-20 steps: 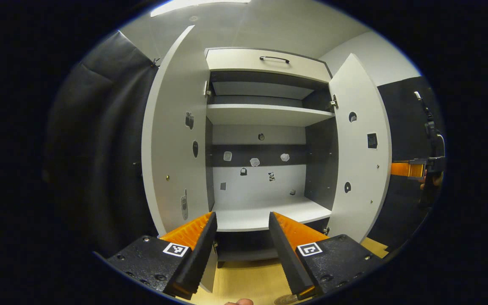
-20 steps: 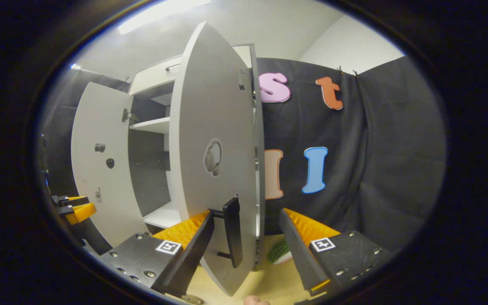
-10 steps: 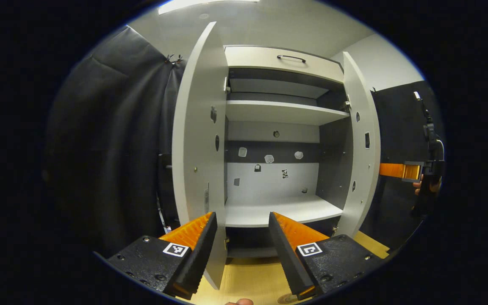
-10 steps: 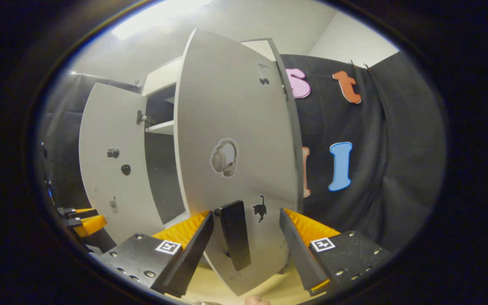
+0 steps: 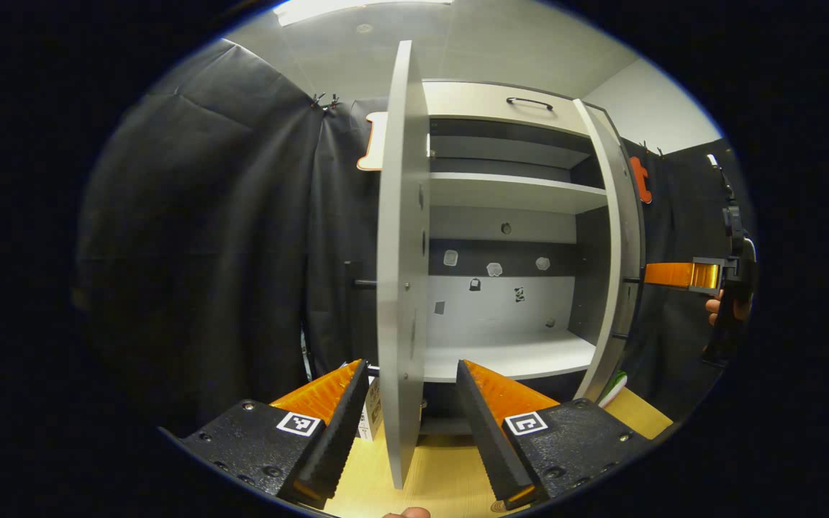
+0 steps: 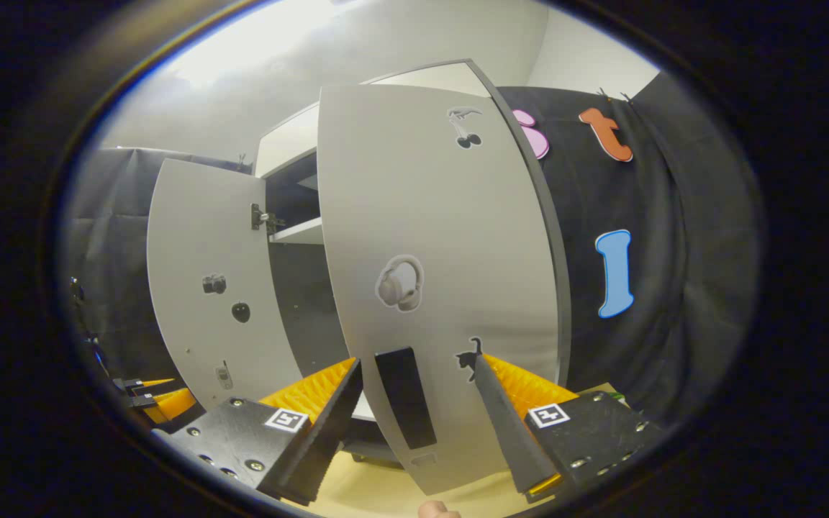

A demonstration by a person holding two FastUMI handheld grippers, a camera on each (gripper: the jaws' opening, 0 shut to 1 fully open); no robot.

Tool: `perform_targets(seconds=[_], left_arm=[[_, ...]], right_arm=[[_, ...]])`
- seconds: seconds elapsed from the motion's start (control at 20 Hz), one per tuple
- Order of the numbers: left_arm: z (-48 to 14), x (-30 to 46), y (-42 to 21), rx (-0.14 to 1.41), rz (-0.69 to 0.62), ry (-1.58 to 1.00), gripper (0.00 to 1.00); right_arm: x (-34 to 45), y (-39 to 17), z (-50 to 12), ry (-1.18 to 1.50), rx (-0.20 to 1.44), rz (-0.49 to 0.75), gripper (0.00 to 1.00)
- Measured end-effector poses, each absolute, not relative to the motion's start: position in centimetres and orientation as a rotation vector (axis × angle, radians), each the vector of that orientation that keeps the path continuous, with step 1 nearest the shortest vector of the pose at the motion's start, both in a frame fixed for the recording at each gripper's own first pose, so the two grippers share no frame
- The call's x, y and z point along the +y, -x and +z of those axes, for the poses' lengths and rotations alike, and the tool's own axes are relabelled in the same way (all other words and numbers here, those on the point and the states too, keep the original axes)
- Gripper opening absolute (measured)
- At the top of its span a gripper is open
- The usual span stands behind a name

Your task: Grasp the bottle in the cabinet with the left hand and place it on the coaster, then close the right door with the right hand and the left door with the left hand.

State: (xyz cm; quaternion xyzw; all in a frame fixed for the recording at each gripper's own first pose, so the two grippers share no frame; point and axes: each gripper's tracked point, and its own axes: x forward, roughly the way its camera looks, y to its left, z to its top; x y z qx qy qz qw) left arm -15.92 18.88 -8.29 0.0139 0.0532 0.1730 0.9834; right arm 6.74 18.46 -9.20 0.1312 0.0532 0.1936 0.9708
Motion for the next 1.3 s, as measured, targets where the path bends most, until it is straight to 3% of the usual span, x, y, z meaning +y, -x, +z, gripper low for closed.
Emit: perform_targets(seconds=[0.7,0.75,0.8,0.85,1.3], left_arm=[[-8.1,26.7,17.6,0.110,0.512,-0.037,0.76],[-8.2,27.5,17.7,0.112,0.523,-0.039,0.76],[-8.3,28.0,17.5,0.110,0.532,-0.040,0.78],[-8.2,28.4,17.4,0.110,0.540,-0.040,0.78],[-8.3,30.4,14.2,0.105,0.539,-0.085,0.78]], right_arm=[[19.4,-5.1,-6.7,-0.244,0.066,0.376,0.92],[19.5,-5.0,-6.8,-0.241,0.068,0.375,0.95],[19.4,-4.9,-6.9,-0.238,0.068,0.372,0.92],[19.3,-4.8,-6.8,-0.234,0.066,0.367,0.95],[20.2,-3.0,-7.2,-0.208,0.055,0.359,0.95]])
